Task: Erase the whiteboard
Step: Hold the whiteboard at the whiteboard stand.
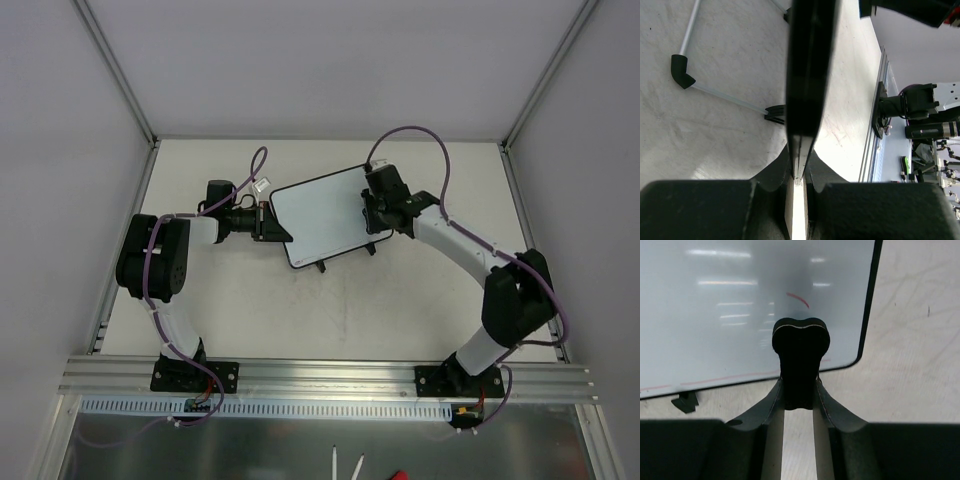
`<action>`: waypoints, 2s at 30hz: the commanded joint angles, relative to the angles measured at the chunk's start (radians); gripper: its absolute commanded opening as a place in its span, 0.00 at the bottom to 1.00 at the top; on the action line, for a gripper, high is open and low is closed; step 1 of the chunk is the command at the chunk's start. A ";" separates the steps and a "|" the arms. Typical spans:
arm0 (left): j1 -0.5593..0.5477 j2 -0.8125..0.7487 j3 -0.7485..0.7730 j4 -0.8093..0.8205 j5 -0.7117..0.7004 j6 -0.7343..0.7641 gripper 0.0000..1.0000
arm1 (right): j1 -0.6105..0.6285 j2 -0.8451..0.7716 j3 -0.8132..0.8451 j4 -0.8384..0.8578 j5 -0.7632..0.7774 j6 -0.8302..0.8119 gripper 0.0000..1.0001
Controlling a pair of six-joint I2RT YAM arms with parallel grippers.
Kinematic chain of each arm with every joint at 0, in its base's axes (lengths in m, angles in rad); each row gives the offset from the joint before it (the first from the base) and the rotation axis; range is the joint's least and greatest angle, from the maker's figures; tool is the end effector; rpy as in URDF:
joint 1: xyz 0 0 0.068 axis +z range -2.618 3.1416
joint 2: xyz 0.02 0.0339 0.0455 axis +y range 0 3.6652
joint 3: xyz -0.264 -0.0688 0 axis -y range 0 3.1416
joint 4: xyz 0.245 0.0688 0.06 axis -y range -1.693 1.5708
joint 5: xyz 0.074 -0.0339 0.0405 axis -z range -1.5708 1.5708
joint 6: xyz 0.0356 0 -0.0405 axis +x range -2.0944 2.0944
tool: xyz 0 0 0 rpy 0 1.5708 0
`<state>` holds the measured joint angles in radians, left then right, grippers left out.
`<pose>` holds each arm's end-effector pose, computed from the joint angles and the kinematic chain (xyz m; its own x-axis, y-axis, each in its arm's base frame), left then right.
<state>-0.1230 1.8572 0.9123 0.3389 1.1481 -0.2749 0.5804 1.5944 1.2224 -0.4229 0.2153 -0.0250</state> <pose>0.3529 -0.0763 0.1529 -0.7597 -0.0183 -0.6501 0.6110 0.3223 -0.7231 0.2989 0.1869 0.2666 -0.5865 -0.4138 -0.6963 -0.4254 0.8889 -0.1700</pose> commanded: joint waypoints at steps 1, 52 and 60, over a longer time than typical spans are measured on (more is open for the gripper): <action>0.010 -0.007 0.020 -0.031 -0.039 0.005 0.00 | 0.003 0.093 0.124 0.001 0.015 -0.075 0.00; 0.010 -0.012 0.016 -0.032 -0.042 0.006 0.00 | -0.057 0.205 -0.241 0.236 0.154 0.187 0.00; 0.010 -0.013 0.016 -0.034 -0.041 0.006 0.00 | -0.071 0.200 -0.333 0.328 0.105 0.267 0.00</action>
<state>-0.1249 1.8572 0.9138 0.3389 1.1511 -0.2768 0.5442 1.6798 1.0016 0.0933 0.3225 0.2001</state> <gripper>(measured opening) 0.055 0.268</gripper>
